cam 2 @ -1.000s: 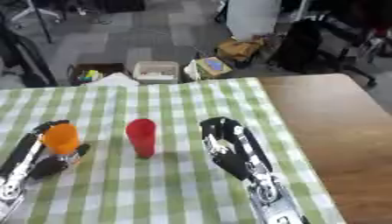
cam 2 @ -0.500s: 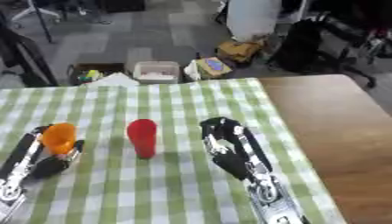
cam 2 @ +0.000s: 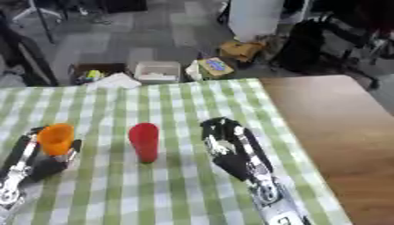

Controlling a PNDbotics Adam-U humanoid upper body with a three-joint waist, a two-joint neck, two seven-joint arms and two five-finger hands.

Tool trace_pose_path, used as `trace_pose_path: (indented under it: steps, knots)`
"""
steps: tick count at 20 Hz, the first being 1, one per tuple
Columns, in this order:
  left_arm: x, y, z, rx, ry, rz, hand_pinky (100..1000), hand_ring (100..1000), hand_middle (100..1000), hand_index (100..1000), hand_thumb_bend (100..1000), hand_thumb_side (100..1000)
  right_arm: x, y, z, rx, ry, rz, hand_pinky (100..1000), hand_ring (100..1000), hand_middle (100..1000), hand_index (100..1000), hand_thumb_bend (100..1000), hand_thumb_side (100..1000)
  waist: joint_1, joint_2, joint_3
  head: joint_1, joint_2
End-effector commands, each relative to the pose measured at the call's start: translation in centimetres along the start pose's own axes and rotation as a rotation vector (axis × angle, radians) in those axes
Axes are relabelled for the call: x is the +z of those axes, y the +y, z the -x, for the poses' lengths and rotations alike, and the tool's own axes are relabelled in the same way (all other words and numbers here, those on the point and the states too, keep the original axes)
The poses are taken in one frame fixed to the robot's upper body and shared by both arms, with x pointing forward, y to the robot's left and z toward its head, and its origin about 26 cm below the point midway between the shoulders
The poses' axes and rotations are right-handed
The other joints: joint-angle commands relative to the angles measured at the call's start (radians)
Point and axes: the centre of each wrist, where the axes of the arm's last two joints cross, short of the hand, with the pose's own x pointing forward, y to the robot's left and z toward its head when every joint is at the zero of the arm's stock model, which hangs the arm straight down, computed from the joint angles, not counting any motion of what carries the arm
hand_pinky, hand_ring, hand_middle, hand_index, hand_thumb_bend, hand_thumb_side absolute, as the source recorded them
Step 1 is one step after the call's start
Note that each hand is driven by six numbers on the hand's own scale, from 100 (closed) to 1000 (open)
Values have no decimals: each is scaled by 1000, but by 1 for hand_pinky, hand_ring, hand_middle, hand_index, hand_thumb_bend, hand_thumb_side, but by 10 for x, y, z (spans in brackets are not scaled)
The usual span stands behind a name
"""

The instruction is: Pour the contents of one cup into another cup.

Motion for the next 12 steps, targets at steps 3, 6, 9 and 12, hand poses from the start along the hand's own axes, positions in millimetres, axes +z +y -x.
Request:
trace_pose_path:
  steps: [3,6,9,12]
  knots:
    - [-7,24,-21,36,-78,-55,461,413,442,692,100,415,-8,-8,-4,30,-23,10,585,454,335,695,100,602,0,-29,11,-7,-7]
    - [-5,29,-33,63,-117,-58,461,414,439,691,100,401,-9,-9,0,42,-14,5,585,454,334,697,100,586,2,-33,20,-12,-4]
    - [-1,31,-45,84,-155,-46,461,414,439,692,100,394,-10,-8,6,66,-1,-20,586,455,334,703,100,549,6,-39,30,-18,2]
    - [3,30,-54,108,-178,-27,461,413,437,691,100,397,-12,-6,12,100,3,-61,590,462,341,721,102,483,10,-43,39,-23,8]
